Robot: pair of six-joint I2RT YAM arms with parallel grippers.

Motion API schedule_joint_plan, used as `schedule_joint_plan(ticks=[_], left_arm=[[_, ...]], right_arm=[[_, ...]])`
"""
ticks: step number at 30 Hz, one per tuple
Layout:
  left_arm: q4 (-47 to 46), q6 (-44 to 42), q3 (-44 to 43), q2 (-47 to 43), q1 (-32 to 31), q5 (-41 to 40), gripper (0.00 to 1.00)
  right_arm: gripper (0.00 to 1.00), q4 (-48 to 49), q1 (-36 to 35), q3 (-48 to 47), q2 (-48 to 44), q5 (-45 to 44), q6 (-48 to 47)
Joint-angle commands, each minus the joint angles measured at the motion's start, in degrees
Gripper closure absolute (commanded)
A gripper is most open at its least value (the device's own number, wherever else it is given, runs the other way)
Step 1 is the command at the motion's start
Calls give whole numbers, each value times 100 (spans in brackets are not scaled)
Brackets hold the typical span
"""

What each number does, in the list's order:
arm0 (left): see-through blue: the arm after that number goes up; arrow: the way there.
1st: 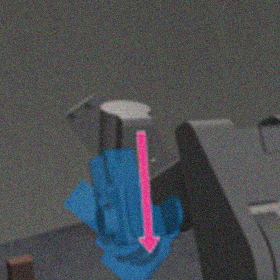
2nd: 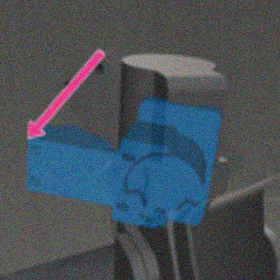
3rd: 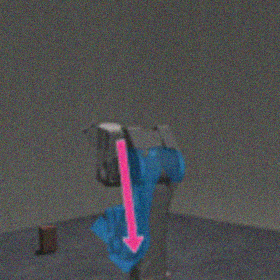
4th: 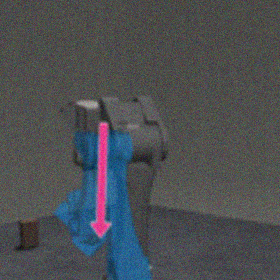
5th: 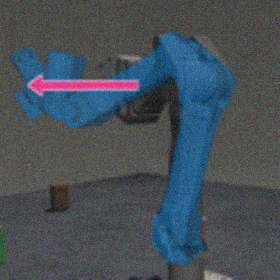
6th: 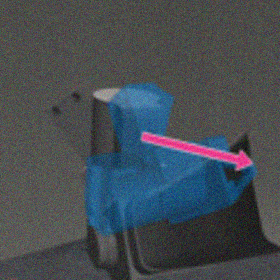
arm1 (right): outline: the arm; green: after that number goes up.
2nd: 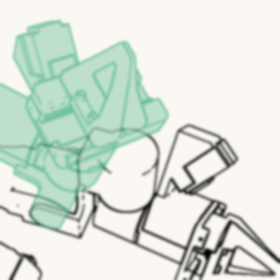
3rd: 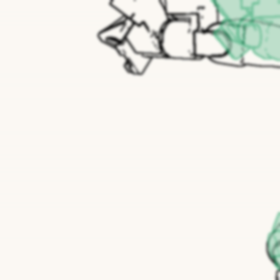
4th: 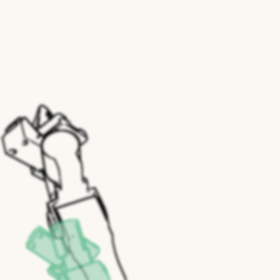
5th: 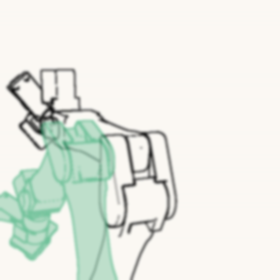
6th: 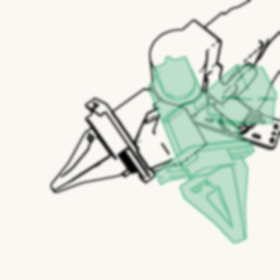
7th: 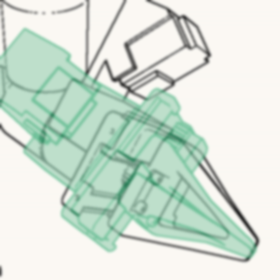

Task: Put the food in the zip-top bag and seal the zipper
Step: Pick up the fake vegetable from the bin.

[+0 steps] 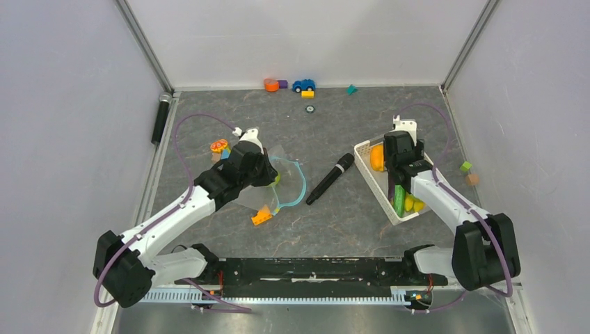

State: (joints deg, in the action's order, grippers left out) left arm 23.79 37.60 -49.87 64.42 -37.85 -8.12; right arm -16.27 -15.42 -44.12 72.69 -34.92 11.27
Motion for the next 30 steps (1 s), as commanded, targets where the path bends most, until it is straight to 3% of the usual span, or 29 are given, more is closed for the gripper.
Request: schedule_joint_plan(ticks=[1,16,23,30], left_arm=[[-711,-171,280,-198,10,324,98],[-1012,-247,548,-368,-4,750,98],[-1099,-262,630,-499,-4,786,98],[-1294,-238,775,-710,-4,1005,98]], right_arm=[[33,683,78,44,195,119,-61],[56,1144,103,52,702,68,-62],[84,1135,114,95,655,-164,-32],[97,1302,110,103,-223,239,-169]])
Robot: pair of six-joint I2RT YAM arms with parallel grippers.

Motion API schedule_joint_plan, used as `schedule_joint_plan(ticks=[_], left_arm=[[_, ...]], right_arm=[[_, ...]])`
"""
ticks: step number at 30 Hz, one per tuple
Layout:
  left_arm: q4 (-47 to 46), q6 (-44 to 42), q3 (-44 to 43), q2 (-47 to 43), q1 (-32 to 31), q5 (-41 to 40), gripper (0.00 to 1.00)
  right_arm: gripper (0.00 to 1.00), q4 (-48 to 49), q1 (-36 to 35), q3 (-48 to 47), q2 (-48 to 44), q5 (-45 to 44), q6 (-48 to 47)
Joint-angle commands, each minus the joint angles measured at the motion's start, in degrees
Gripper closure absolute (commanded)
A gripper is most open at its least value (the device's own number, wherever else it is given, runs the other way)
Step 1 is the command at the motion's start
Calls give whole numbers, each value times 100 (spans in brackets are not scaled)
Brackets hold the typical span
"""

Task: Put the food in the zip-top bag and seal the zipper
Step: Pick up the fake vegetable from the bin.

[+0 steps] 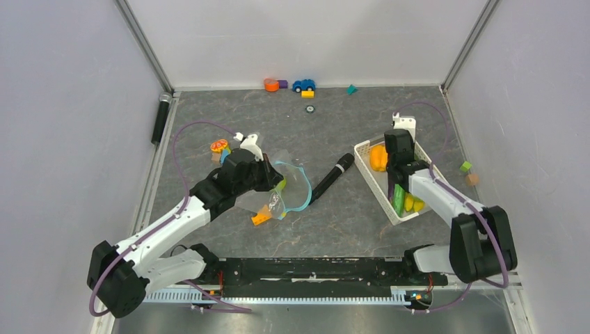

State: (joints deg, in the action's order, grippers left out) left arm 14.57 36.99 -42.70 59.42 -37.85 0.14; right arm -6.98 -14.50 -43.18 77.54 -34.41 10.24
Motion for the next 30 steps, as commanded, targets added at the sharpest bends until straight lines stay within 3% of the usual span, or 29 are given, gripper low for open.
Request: schedule_joint_plan(ticks=[1,11,24,30], left_arm=[[-382,-187,51,-235,-4,191,98],[-522,-117,119,-362,-4,169,98],[-430,-43,118,-401,-4,7,98],[-325,1,71,-356,-4,-135,98]], right_arm=[[98,560,22,98,-915,341,-140],[100,3011,16,1063,-2840,2360,-1183],[100,5090,9,1135,-3170,5122,-1037],[100,6239,-62,1056,-2814,6807,5]])
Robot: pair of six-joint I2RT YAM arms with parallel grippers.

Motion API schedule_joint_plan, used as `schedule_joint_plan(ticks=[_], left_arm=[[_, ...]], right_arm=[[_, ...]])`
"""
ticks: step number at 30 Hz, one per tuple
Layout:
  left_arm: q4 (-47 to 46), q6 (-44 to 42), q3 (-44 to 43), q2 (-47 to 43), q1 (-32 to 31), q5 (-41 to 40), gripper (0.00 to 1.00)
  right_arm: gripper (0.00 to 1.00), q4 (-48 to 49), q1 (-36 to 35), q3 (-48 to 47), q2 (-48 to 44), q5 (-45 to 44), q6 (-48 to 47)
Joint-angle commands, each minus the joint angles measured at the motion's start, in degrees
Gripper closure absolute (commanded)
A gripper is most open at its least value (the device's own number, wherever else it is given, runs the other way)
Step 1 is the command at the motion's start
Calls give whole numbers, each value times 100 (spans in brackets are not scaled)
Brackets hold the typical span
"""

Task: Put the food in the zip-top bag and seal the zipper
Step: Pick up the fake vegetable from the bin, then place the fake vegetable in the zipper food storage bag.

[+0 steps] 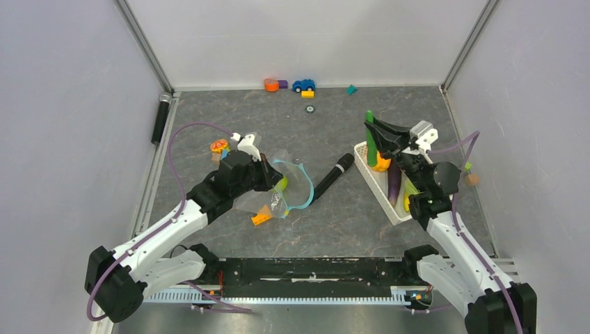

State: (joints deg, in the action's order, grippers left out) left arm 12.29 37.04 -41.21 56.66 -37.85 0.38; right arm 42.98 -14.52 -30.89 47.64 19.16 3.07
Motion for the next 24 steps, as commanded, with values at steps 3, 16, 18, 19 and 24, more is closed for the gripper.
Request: schedule_joint_plan(ticks=[3,16,18,19,24], left_arm=[[28,28,-195,7,-4,-150,98],[443,358,-617,190,5,68,98],[538,398,-724,181,5,205,98],[546,408,-738,151,0,290,98],[536,515,-764,-24,4,742,98]], right_arm=[[100,1717,-424,-250,342,1982,926],[100,3282,-2412,-644,1664,2786,1129],[100,4107,-2516,-577,1924,2894,1461],[100,4341,-2557,-577,2034,2905,1592],[100,5071,-2694,-778,2667,3064,2164]])
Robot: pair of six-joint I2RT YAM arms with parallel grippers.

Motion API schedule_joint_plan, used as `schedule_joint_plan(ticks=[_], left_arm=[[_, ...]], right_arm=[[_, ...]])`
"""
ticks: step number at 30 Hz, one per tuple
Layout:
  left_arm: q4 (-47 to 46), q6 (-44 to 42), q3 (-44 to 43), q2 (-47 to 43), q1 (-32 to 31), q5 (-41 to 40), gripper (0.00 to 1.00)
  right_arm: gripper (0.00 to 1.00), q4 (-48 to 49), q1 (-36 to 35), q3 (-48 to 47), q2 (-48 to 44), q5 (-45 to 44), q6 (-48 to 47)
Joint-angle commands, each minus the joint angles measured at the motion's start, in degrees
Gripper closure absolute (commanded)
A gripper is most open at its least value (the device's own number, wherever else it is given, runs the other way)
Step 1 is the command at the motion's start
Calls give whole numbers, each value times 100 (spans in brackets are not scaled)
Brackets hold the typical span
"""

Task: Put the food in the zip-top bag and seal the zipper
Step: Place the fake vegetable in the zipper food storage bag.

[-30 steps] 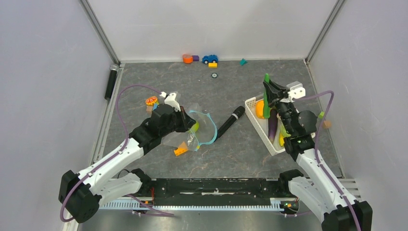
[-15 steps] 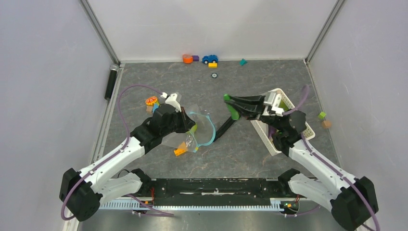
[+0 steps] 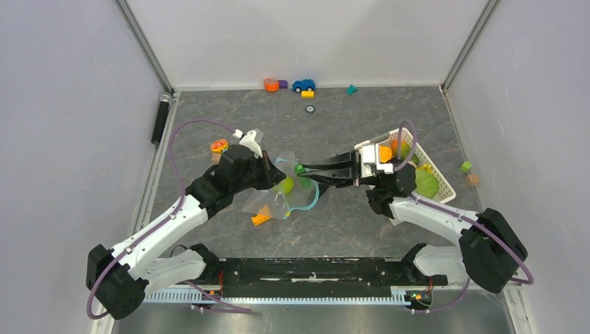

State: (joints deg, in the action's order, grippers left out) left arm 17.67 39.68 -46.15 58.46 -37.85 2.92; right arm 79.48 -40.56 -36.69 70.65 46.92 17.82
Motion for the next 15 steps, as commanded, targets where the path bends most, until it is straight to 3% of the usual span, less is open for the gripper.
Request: schedule_joint_plan(ticks=[1,6,11,15], left_arm=[[8,251,-280,-263,5,597,98],[101,294,-287,-565,5,786,98],[196,198,-307,-729,4,983,98],[296,150,-333,-808,5,1002,98]], right_arm=[[100,1448,-110,-228,473,341,708],[100,873,-128,-93,624,214,200],[100,-1475,-260,46,389,-425,-1990],[100,-2482,-364,139,226,-1039,-3223]])
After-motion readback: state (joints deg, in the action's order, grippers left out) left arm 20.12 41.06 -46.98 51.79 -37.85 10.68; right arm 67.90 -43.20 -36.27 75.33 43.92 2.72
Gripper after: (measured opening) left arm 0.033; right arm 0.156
